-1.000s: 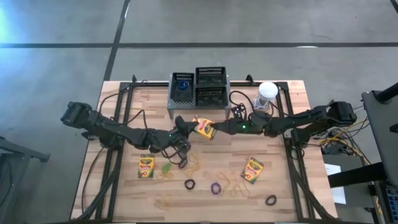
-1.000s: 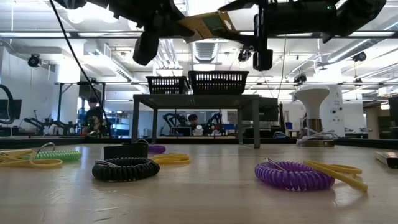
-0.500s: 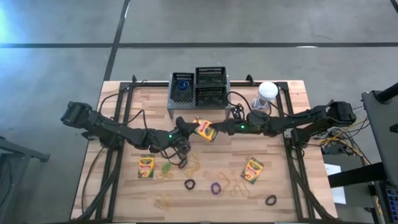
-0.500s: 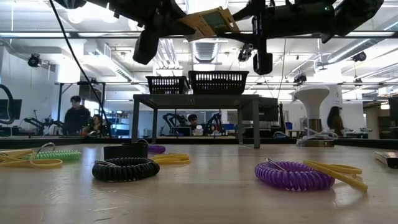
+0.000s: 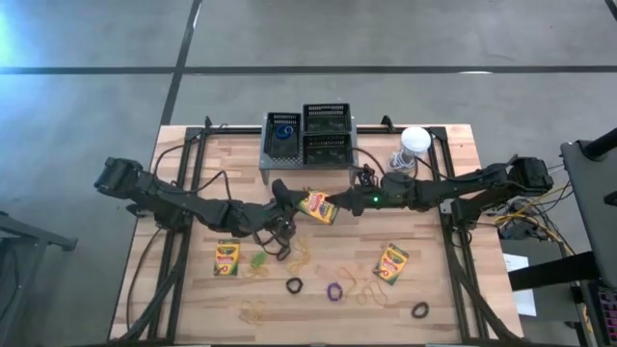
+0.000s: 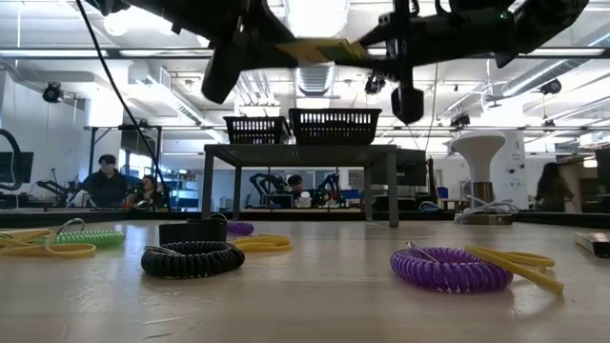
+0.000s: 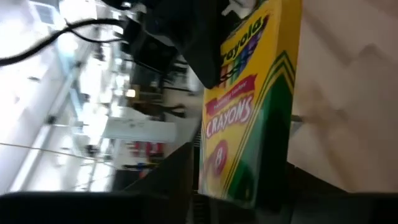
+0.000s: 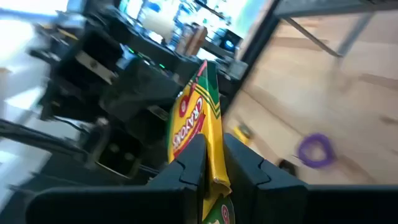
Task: Pick & Place Office Desk Supplies
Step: Put the crayon boxes into the bottom black bin on the shelf
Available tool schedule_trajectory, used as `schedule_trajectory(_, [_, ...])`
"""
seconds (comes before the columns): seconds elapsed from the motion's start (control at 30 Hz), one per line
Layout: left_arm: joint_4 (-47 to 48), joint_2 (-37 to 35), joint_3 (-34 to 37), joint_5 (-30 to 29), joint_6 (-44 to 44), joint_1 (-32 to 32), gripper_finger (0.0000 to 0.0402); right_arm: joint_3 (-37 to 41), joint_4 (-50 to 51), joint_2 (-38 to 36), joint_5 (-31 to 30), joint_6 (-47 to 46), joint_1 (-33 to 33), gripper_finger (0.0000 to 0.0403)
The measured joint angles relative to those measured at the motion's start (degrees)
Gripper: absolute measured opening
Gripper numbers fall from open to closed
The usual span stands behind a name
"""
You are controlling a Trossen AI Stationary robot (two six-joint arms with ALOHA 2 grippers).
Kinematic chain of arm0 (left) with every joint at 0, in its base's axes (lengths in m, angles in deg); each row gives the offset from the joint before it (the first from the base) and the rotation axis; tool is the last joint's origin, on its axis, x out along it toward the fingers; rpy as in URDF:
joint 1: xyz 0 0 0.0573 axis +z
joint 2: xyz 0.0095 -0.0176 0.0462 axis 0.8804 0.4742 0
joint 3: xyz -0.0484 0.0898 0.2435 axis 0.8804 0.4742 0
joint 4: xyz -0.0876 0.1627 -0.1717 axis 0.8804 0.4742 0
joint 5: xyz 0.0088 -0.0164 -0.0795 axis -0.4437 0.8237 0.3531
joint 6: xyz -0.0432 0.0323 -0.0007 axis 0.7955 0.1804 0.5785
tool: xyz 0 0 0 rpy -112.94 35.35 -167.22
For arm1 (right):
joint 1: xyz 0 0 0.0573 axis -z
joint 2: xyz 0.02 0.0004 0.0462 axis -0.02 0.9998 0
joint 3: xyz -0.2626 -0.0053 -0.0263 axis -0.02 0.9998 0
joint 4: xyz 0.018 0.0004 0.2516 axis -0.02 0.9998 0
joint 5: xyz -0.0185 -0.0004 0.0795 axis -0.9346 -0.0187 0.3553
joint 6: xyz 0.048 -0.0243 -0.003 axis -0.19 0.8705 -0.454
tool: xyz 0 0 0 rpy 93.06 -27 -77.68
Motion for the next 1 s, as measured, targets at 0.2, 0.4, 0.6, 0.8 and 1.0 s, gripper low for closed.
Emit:
schedule_trajectory(0.2, [15.06,-0.02,-2.07,6.11,14.06,0.00,0.0170,0.02,8.41,-2.41,-0.49,6.29,-0.02,0.0034])
schedule_trajectory(0.4, [18.40,-0.11,-1.11,8.48,25.60,-0.28,0.0178,-0.29,16.14,-8.02,-1.67,12.48,-0.01,0.0034])
schedule_trajectory(0.6, [18.54,-0.11,-0.42,12.24,38.86,-0.94,0.0178,-8.19,34.72,-15.48,-5.63,27.64,0.01,0.0034])
schedule_trajectory(0.8, [18.35,-0.09,-0.41,19.69,54.48,-0.92,0.0177,-23.66,53.91,-15.48,-6.99,47.92,2.48,0.0034])
schedule_trajectory(1.0, [18.30,-0.07,-0.41,19.65,64.37,-0.90,0.0177,-38.33,65.99,-6.85,-7.10,66.41,9.39,0.0034])
